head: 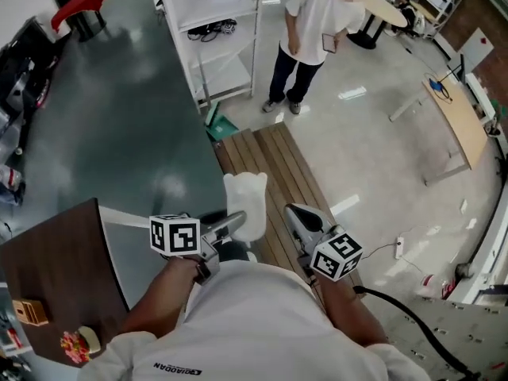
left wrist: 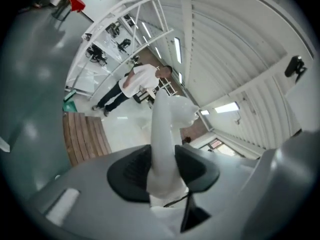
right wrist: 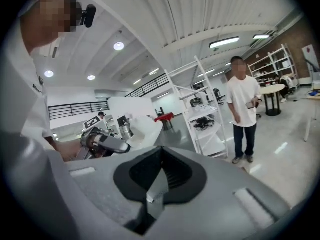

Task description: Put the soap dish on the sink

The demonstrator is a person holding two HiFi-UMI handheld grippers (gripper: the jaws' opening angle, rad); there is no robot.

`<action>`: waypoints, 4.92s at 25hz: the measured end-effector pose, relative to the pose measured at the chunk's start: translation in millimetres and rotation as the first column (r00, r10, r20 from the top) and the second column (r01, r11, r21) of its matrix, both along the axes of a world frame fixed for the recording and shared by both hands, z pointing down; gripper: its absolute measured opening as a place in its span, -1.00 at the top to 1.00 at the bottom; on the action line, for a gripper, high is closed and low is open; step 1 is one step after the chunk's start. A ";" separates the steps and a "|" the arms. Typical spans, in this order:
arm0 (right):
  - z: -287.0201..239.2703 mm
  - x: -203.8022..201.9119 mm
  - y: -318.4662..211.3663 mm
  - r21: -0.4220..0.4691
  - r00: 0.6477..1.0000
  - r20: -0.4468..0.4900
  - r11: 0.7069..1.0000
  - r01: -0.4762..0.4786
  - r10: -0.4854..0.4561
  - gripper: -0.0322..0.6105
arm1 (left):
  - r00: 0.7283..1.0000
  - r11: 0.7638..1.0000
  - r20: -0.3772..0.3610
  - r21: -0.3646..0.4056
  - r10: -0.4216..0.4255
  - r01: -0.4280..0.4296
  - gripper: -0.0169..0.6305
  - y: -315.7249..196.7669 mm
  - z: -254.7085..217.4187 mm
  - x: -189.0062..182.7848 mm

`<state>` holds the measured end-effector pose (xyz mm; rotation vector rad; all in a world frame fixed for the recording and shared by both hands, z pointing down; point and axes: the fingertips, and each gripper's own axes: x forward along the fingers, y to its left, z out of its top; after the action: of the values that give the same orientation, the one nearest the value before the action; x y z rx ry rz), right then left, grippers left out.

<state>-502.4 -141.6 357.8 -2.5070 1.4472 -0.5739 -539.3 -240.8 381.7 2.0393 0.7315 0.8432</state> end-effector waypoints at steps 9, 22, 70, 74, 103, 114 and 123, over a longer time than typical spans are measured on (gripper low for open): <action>-20.1 47.9 62.5 -0.015 0.956 0.011 0.956 -0.293 0.293 0.89 | 0.962 0.962 0.018 -0.008 0.272 -0.272 0.45 48.5 -17.0 71.0; -18.2 85.2 91.5 -0.073 0.860 0.026 0.859 -0.507 0.510 0.89 | 0.886 0.887 0.042 -0.043 0.462 -0.460 0.45 71.7 -3.8 148.0; 122.2 489.2 358.7 -0.061 0.865 -0.026 0.863 -0.502 0.501 0.89 | 0.866 0.871 0.093 -0.032 0.491 -0.490 0.46 354.2 128.8 563.0; 110.5 543.9 367.4 -0.067 0.867 -0.031 0.865 -0.497 0.496 0.89 | 0.878 0.883 0.103 -0.016 0.467 -0.468 0.46 356.7 118.8 613.8; 166.9 892.6 530.0 -0.017 0.911 -0.077 0.913 -0.407 0.405 0.89 | 0.905 0.910 0.096 -0.016 0.414 -0.414 0.46 535.0 177.3 955.6; 158.9 1102.0 518.9 -0.070 0.898 -0.130 0.899 -0.431 0.420 0.89 | 0.912 0.912 0.007 -0.016 0.411 -0.411 0.48 506.9 161.4 1169.2; 158.5 1214.3 523.5 0.056 0.909 0.017 0.907 -0.417 0.416 0.89 | 0.918 0.921 0.112 -0.141 0.380 -0.364 0.51 532.1 170.4 1272.7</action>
<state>711.9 381.8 516.4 -2.6480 0.8623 -0.4468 733.3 291.2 552.0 1.7419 1.0861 1.1152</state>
